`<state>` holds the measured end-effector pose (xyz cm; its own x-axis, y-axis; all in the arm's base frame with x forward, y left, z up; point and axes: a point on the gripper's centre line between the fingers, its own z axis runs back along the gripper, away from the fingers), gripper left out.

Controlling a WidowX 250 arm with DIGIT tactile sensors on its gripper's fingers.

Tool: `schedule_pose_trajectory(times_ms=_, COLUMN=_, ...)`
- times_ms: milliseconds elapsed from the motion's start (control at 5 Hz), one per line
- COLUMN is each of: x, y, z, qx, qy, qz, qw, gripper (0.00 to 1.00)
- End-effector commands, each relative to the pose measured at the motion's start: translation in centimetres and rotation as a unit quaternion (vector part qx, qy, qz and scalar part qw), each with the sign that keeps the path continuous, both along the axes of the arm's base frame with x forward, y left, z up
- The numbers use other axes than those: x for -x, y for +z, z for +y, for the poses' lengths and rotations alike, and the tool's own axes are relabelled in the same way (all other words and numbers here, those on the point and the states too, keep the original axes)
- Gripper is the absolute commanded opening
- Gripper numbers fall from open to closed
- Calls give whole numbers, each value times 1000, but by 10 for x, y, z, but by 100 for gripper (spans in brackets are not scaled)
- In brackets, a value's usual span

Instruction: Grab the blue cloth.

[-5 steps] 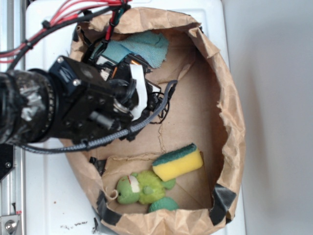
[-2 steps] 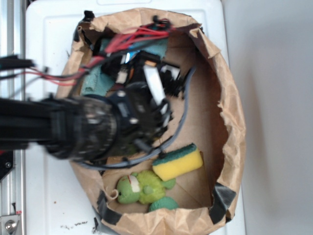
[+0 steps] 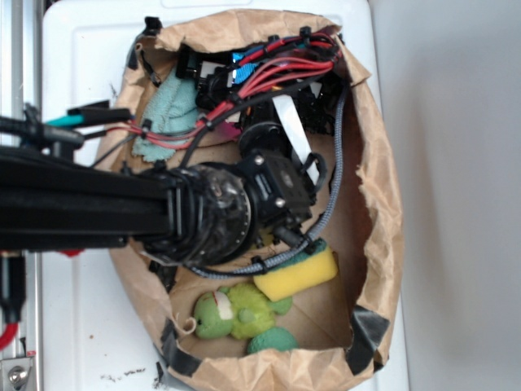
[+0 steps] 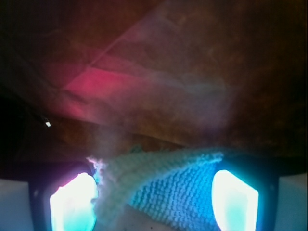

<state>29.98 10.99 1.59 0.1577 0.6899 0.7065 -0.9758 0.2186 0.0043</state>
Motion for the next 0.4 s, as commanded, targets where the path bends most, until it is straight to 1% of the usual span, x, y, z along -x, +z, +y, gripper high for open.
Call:
schedule_pose_trajectory(times_ms=0, x=6, y=15, z=4, qx=8, qy=-6, qz=-4, qw=1000, gripper=0)
schedule_pose_trajectory(times_ms=200, x=9, y=16, z=3, qx=5, qy=-12, qz=-9, qw=1000, gripper=0)
